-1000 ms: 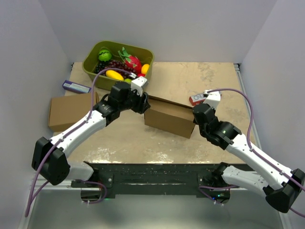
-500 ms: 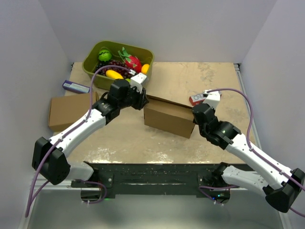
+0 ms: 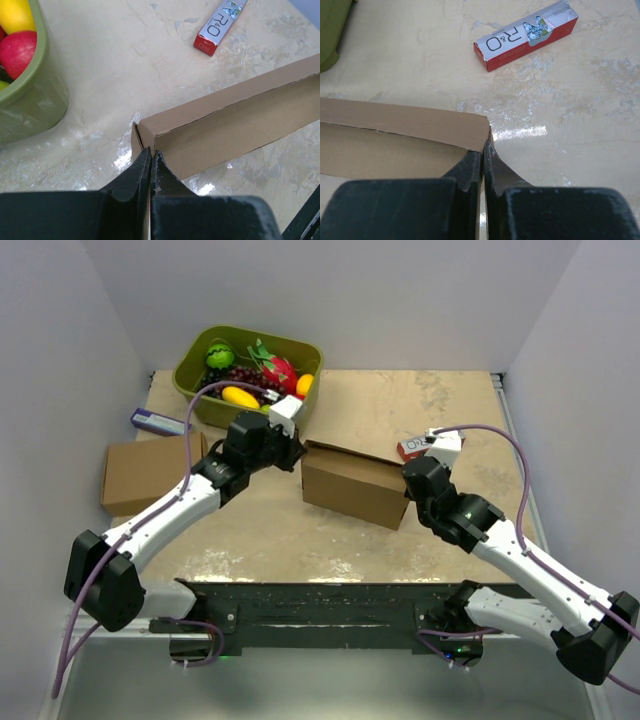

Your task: Fold the paper box

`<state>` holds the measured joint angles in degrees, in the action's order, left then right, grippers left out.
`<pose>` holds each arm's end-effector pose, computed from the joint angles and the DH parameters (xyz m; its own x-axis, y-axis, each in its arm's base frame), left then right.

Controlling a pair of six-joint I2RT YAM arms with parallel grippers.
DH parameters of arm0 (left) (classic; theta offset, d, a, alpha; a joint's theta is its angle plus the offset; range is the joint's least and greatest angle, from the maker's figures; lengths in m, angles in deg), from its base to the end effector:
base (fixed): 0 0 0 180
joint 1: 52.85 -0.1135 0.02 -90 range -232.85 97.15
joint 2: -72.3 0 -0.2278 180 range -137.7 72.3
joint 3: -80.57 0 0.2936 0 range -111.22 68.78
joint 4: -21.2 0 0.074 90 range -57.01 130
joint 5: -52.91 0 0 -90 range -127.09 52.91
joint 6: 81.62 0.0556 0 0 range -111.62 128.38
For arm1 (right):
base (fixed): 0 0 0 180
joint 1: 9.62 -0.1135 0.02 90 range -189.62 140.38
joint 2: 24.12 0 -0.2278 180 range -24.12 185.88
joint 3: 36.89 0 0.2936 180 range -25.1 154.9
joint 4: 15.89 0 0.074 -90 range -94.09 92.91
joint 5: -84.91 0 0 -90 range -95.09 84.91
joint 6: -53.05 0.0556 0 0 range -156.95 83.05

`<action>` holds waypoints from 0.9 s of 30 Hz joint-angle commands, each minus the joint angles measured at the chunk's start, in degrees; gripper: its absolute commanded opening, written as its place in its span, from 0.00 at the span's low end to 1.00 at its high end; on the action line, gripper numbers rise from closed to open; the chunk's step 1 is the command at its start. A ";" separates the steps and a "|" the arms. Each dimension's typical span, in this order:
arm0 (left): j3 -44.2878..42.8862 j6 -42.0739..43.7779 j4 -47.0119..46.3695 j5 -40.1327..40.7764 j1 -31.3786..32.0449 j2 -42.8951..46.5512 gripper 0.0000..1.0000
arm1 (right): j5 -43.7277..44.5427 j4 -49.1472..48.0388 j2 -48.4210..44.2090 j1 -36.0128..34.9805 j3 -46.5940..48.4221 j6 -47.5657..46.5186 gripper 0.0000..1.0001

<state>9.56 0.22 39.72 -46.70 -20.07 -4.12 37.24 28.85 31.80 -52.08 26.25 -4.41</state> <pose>0.3116 -0.2117 0.2550 -0.4316 0.1115 -0.8952 0.6070 0.7700 -0.1968 0.2281 0.1580 0.2690 -0.4353 0.1407 -0.8892 0.1531 0.9849 0.0809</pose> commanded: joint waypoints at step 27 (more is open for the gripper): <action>15.89 -7.57 -1.62 6.88 4.23 5.23 0.00 | -11.91 7.13 -1.07 -1.75 -1.00 2.97 0.33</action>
<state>23.02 -5.77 27.41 -39.14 -16.93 2.88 33.98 30.28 30.95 -52.84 25.40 -3.84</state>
